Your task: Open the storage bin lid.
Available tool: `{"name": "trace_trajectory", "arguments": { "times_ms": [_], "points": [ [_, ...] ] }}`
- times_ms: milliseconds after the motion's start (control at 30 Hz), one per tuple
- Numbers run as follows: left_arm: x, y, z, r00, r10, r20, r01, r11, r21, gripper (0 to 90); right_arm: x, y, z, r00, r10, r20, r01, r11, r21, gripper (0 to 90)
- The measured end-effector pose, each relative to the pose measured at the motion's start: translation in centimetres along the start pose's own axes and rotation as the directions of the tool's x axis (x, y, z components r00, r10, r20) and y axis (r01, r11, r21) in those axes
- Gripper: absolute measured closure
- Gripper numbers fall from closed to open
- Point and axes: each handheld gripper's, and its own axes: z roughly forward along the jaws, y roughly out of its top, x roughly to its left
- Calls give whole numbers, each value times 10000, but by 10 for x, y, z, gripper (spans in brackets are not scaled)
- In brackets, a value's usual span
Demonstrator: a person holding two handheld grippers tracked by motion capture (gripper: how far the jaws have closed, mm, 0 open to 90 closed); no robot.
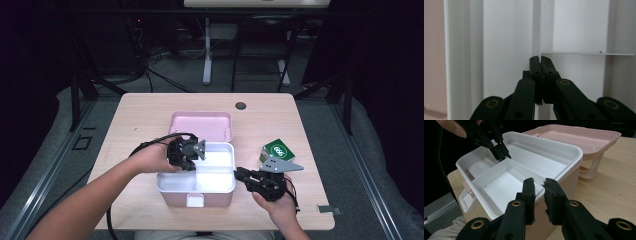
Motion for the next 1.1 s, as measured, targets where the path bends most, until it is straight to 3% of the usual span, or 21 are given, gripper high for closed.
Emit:
{"name": "trace_trajectory", "arguments": {
  "times_ms": [267, 667, 967, 1100],
  "points": [
    [-4, 10, -2, 9992, 121, -387, -93, 9972, 738, 893, -1, 0, -1, 10000, 36, 7, -36, 10000, -43, 780],
    [-8, 11, -17, 9962, 212, -848, -160, 9980, 607, 899, -5, 3, -7, 9998, 108, 142, -103, 9995, -286, 776],
    [-18, 8, -39, 9885, 411, -1454, -315, 9972, 678, 899, -10, 4, -14, 9989, 401, 231, -388, 9977, -561, 766],
    [-20, 0, -50, 9856, 237, -1675, -134, 9980, 623, 899, -11, 4, -13, 9990, 376, 259, -362, 9980, -527, 765]
  ]
}}
